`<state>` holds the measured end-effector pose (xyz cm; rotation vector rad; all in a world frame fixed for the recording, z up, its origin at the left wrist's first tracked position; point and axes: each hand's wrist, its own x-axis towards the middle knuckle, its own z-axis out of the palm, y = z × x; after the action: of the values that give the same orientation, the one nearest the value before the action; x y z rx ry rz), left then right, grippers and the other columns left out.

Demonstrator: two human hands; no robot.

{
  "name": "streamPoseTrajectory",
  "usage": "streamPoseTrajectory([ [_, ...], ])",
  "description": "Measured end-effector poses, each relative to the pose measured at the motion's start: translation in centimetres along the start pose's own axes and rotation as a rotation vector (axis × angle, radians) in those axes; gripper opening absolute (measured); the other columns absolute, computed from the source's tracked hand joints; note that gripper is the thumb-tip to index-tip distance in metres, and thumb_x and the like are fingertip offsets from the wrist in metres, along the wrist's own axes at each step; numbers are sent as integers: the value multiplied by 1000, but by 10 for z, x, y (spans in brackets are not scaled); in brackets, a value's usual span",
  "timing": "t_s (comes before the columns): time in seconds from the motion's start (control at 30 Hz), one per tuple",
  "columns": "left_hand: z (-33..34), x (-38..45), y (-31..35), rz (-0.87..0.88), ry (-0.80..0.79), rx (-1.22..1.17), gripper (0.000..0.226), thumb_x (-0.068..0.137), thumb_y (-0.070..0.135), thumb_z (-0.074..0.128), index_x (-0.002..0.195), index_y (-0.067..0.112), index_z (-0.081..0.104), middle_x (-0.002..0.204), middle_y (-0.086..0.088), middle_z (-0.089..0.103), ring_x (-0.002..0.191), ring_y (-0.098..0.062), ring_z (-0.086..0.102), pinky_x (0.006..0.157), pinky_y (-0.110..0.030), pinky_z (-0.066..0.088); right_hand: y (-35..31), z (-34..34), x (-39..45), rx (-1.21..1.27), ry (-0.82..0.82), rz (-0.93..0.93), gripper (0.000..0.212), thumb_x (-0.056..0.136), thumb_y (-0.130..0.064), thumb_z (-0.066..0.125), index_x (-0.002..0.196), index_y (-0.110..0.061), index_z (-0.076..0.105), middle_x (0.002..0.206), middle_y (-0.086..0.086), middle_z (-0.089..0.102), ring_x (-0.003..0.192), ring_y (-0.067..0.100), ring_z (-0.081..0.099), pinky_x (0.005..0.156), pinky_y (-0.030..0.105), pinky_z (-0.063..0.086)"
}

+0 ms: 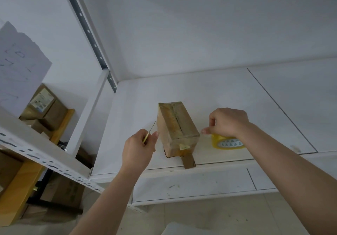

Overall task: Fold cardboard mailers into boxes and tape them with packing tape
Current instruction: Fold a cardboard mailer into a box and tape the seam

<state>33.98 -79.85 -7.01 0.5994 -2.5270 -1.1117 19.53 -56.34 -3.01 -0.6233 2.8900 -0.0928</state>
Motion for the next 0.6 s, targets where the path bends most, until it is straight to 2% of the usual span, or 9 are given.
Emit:
streamPoseTrajectory([
  [0.17,12,-9,-31,-178,-97,-98,45,92,48,54,74,8,58,60,3,63,60,-15,58,56,-29,43,-23,14,5,61,-60,-32,48,68,-81,59,74,-33,57,79,-17,60,76,7,55,56,24,30],
  [0.3,43,-26,-27,-283,-109,-314,41,99,39,45,72,10,53,62,1,55,59,-16,48,58,-31,39,-29,15,6,79,-77,-32,45,69,-79,60,72,-34,56,78,-18,59,74,5,53,56,25,31],
  [0.4,58,-32,-18,-348,-119,-381,41,102,39,36,76,12,52,66,0,53,58,-15,44,59,-30,36,-28,12,3,105,-96,-31,43,71,-76,61,72,-34,57,77,-17,58,72,2,51,56,25,30],
  [0.5,55,-27,-18,-386,-106,-444,39,102,39,38,78,12,51,70,-2,54,60,-17,43,61,-32,37,-32,9,-2,201,-117,-34,41,72,-75,62,72,-34,59,78,-18,59,73,-1,52,59,26,34],
  [0.6,35,-8,-27,-408,-106,-446,29,101,26,42,78,11,53,71,-2,55,59,-17,43,57,-32,36,-46,12,-8,287,-155,-51,43,73,-75,60,72,-33,59,78,-17,60,74,0,54,59,26,35],
])
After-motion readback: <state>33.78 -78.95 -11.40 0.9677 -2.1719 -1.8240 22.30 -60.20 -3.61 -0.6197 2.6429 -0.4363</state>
